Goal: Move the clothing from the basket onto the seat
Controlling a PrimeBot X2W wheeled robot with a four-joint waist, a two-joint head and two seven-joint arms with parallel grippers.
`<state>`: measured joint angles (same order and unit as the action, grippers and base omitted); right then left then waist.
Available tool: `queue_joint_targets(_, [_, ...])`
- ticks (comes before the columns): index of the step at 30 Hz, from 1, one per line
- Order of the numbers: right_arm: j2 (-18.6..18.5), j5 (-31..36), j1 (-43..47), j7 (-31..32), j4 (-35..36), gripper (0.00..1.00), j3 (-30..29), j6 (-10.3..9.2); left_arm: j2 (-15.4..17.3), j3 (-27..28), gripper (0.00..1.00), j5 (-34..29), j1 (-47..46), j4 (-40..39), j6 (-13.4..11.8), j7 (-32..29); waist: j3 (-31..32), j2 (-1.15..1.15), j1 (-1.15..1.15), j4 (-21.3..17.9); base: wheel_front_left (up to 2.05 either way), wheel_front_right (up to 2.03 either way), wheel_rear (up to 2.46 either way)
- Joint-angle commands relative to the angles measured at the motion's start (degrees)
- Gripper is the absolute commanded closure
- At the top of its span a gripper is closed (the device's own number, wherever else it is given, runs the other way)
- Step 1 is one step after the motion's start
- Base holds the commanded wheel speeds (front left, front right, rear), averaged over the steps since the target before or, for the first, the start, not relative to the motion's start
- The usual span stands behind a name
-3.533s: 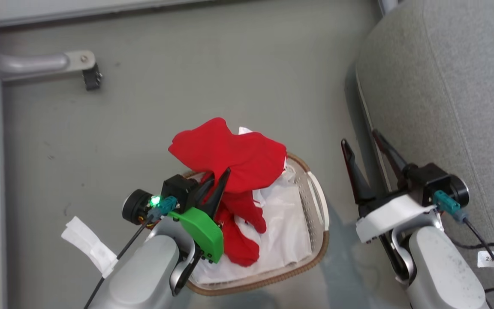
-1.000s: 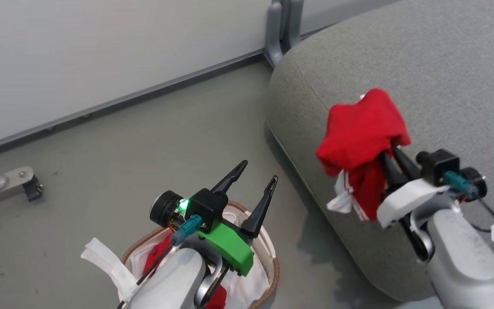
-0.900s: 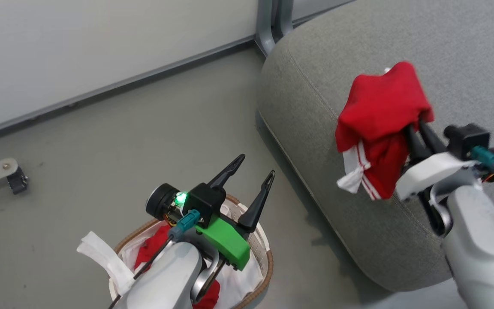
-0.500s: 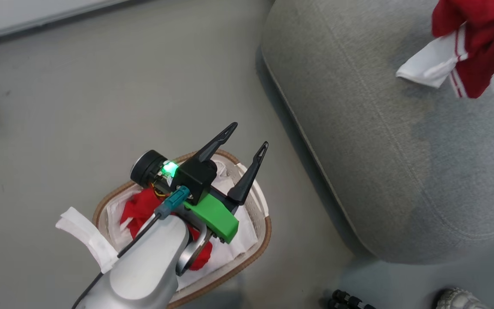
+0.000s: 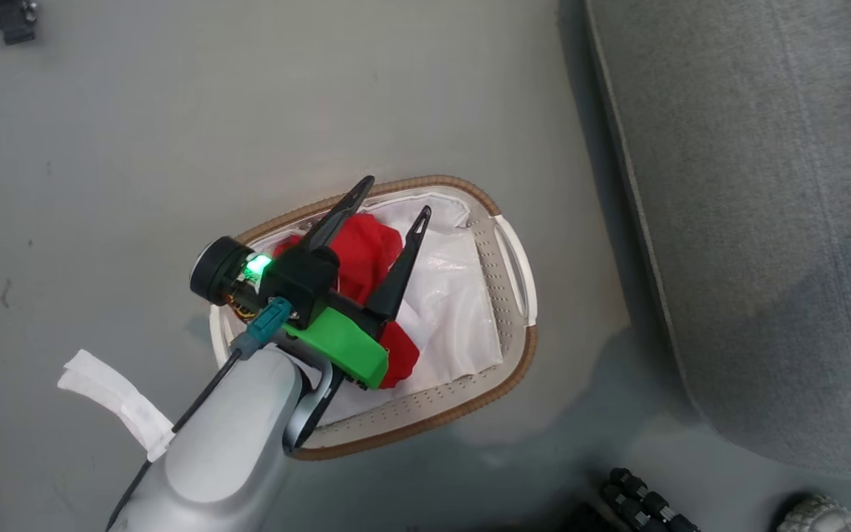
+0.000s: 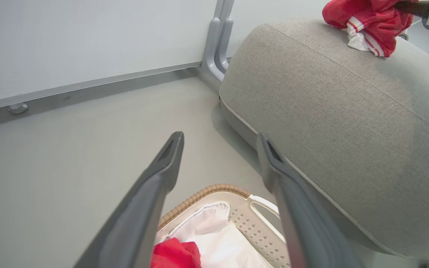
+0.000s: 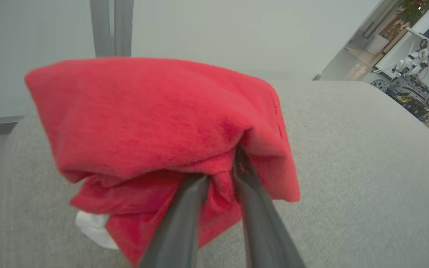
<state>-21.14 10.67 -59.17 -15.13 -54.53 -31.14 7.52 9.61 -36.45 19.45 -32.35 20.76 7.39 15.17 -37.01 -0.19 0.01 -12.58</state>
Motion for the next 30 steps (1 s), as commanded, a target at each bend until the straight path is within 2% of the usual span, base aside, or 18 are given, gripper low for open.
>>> queue_joint_targets(1, [0.1, 1.6, 1.6, 0.0, 0.2, 0.00, -2.4, -0.06, -0.5, 0.7, 0.00, 0.1, 0.8, -0.3, 0.2, 0.0, -1.2, 0.19, -0.01, 2.5, 0.00, 0.00, 0.00])
queue_joint_targets(6, [3.5, 5.7, 8.6, 0.0, 2.9, 0.00, -8.7, -0.06, -0.9, 1.7, 0.00, -0.5, 2.2, 0.3, 0.2, 0.0, 2.7, 0.19, -0.01, 2.4, 0.00, 0.00, 0.00])
queue_joint_targets(12, [6.6, 4.4, 17.1, 0.0, 6.1, 0.00, -9.6, -0.06, -2.5, 5.6, 0.00, 0.7, 5.8, 1.2, 0.2, 0.0, 9.2, 0.19, -0.01, 2.8, 0.00, 0.00, 0.00])
queue_joint_targets(17, [10.9, 1.7, 24.1, 0.0, 10.1, 0.00, -5.6, -0.06, -3.6, 9.7, 0.00, 0.3, 9.8, 1.9, 0.2, 0.0, 15.1, 0.19, -0.01, 4.3, 0.00, 0.00, 0.00])
queue_joint_targets(21, [14.1, -2.5, 28.7, 0.0, 13.4, 0.00, 0.5, -0.06, -4.5, 14.3, 0.00, -0.9, 13.4, 2.9, 0.2, 0.0, 20.2, 0.19, -0.01, 6.5, 0.00, 0.00, 0.00])
queue_joint_targets(30, [17.3, -14.1, 35.2, 0.0, 21.9, 0.00, 15.7, -0.06, -5.8, 27.5, 0.00, -4.2, 20.8, 4.9, 0.2, 0.0, 28.6, 0.19, -0.01, 11.4, 0.00, 0.00, 0.00])
